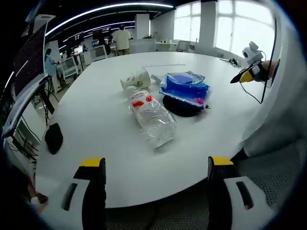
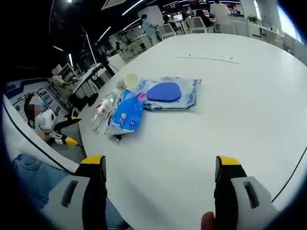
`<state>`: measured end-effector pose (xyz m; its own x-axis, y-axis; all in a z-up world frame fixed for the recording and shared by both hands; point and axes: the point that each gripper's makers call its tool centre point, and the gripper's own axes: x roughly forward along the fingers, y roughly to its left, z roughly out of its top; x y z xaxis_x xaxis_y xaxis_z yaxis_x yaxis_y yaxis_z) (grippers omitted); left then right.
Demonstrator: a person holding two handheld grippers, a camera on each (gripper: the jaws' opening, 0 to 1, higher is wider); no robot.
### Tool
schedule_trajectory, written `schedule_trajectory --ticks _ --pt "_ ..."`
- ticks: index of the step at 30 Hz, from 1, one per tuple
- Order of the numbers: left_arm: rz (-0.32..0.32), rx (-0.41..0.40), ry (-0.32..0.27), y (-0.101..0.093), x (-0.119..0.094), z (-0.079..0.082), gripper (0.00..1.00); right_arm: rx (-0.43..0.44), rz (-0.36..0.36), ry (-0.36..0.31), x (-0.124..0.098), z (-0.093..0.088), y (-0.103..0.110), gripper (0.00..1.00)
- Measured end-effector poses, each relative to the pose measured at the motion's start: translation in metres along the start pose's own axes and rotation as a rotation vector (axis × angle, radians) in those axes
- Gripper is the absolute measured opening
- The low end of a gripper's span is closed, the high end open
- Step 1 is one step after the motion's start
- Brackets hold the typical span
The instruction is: Arrange the tabletop items into an orderly group along one side of the table until the central work area is clear of visible clutter.
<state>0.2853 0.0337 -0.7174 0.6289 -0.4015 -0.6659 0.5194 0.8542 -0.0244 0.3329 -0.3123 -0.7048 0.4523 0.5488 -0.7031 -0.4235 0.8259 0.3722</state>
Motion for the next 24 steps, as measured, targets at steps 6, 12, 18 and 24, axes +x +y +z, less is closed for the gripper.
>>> schedule_trajectory --ticks 6,12,18,24 --pt "0.008 0.030 -0.018 0.0030 0.0003 0.0020 0.89 0.012 0.001 0.001 0.0000 -0.0017 -0.0009 0.94" --pt "0.001 0.022 0.000 0.0009 0.0010 -0.0007 0.87 0.014 0.000 -0.006 -0.0004 0.0005 -0.0014 0.94" --pt "0.005 0.011 0.005 0.0016 0.0011 -0.0014 0.87 0.012 0.002 -0.002 -0.0009 -0.0012 -0.0016 0.94" --pt "0.007 0.007 0.012 0.0006 0.0010 -0.0021 0.86 0.018 -0.004 -0.006 -0.0022 -0.0013 -0.0043 0.93"
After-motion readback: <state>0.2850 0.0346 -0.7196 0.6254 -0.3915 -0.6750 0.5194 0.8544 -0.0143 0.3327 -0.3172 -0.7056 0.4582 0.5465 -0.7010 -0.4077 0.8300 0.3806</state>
